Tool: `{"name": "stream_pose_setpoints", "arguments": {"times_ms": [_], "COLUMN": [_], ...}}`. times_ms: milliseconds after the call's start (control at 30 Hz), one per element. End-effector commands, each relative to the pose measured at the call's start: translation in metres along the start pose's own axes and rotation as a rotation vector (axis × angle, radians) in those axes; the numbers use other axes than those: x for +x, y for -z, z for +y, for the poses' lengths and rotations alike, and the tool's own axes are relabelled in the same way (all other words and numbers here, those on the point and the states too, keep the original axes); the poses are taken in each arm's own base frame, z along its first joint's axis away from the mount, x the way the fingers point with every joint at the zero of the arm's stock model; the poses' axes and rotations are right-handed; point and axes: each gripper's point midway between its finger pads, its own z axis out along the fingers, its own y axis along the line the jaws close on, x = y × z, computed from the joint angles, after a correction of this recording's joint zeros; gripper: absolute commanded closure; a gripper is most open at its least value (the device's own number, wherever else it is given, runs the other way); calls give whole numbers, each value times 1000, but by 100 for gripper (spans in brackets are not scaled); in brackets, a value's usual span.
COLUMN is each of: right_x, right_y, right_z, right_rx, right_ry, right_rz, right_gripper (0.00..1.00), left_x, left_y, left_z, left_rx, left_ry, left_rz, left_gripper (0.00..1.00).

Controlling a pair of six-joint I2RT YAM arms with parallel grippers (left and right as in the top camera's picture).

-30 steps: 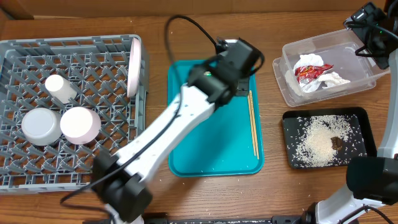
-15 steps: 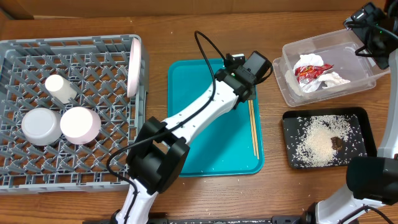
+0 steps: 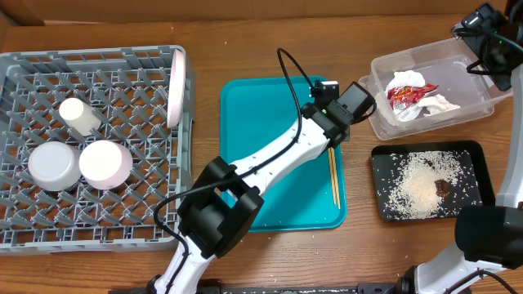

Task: Sort waste into correct bins and load items into the dishwasher
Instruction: 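Move left gripper to the chopsticks on the teal tray, then grasp one chopstick with left gripper and lift it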

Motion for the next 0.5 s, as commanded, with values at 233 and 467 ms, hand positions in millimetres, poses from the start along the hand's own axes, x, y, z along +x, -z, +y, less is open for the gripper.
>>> {"name": "stream_pose_setpoints", "arguments": {"times_ms": [233, 467], "right_x": [-1, -1], "right_y": [3, 3], "right_z": [1, 1], "right_rx": [-6, -6], "right_ry": [3, 3], "right_rz": [-11, -11], "right_gripper": [0, 0], "left_x": [9, 30], "left_y": [-8, -33], "left_z": [-4, -3], "left_rx": [-9, -32], "left_ry": [26, 17], "left_rz": [14, 61], "left_gripper": [61, 59]}}
